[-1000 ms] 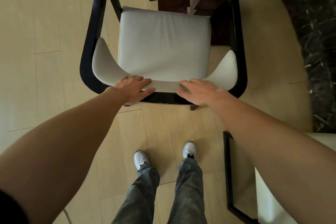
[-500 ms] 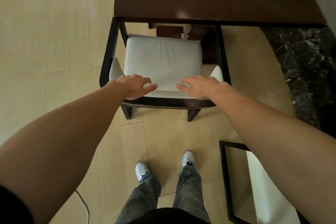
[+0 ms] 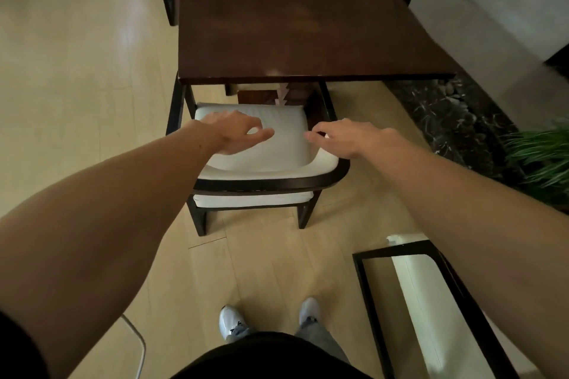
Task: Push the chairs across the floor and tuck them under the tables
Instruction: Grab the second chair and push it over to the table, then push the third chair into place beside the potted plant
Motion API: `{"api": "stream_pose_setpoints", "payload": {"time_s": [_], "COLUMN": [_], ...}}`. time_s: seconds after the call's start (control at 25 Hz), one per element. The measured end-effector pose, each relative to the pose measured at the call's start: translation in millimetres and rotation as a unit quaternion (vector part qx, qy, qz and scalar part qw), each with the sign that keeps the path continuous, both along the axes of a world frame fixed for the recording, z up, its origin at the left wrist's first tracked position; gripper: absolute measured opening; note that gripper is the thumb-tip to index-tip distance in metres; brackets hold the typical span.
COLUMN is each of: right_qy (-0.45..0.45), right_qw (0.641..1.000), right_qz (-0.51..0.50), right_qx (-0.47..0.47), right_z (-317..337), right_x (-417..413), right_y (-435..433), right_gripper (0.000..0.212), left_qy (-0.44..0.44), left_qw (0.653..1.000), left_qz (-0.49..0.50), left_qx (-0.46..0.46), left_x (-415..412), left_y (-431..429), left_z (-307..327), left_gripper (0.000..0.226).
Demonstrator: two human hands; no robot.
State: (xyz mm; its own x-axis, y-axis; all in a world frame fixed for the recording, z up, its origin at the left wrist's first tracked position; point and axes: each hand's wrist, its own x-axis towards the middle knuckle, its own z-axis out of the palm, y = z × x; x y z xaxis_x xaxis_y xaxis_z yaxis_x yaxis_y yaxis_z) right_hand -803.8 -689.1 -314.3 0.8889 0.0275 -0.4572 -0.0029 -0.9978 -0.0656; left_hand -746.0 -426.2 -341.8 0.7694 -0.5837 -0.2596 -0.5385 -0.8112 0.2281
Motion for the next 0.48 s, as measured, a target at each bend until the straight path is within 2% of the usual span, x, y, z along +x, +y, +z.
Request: {"api": "stream_pose_setpoints", "payload": {"time_s": [0.2,0.36,0.48], "right_qy": [-0.039,-0.063,-0.081], "right_qw": [0.999,0.997,0.994], "right_qz": [-0.012,-0.036,-0.068], "right_qx": [0.002,0.015,0.041], "right_z": [40.5,72.5,91.0], "right_x": [-33.4,-79.6,-120.9], "right_y": [-43.1,-99.3,-149.1], "right_gripper": [0.072,0.071,0.066], "left_qy": [-0.021,-0.016,-0.022], "left_qw": [1.000,0.998,0.997], "left_qz": [-0.010,-0.006,-0.036], "left_qx": [-0.019,-0.066,-0.066], "left_x": [-23.1,-53.8,-83.0], "left_y": [-42.6,-102.4,-156.7], "left_z": [39.5,67.5,84.1], "left_gripper": [0.095,0.091,0.075]}}
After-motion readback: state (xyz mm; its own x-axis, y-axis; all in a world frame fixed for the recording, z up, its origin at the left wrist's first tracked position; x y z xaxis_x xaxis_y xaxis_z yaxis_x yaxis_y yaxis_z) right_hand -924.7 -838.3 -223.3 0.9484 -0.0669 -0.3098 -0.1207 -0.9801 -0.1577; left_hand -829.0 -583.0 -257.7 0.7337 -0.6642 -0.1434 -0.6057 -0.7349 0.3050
